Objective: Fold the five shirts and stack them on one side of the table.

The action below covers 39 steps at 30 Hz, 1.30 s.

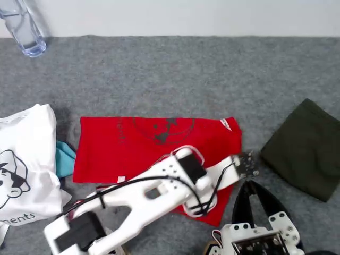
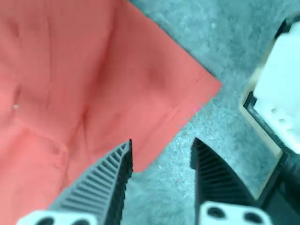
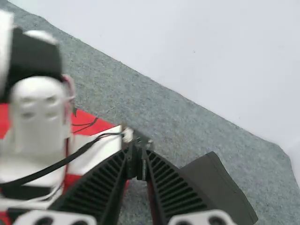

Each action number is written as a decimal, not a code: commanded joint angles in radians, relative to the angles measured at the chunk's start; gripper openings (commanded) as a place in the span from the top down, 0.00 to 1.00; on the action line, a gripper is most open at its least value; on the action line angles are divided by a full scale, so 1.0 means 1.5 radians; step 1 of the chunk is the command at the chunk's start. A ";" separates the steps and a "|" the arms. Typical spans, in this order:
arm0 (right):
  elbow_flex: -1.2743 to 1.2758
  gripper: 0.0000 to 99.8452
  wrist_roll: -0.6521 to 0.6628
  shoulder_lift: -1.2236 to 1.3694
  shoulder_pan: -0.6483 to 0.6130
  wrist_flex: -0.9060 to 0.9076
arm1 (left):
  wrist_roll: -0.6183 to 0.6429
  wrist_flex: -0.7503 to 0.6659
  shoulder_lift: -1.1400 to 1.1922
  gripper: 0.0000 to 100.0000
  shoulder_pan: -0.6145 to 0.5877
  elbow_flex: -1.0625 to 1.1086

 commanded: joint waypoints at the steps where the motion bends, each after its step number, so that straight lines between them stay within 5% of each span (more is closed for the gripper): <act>1: -0.005 0.99 0.007 -0.035 -0.051 0.026 | -0.002 -0.069 -0.054 0.77 0.006 0.077; 18: -0.005 0.99 0.007 -0.034 -0.051 0.026 | 0.028 -0.268 -0.053 0.77 0.037 0.215; 25: -0.005 0.99 0.007 -0.034 -0.051 0.023 | 0.046 -0.270 0.013 0.78 0.036 0.174; 39: -0.005 0.99 0.007 -0.035 -0.051 0.024 | 0.023 -0.203 0.133 0.99 0.058 0.066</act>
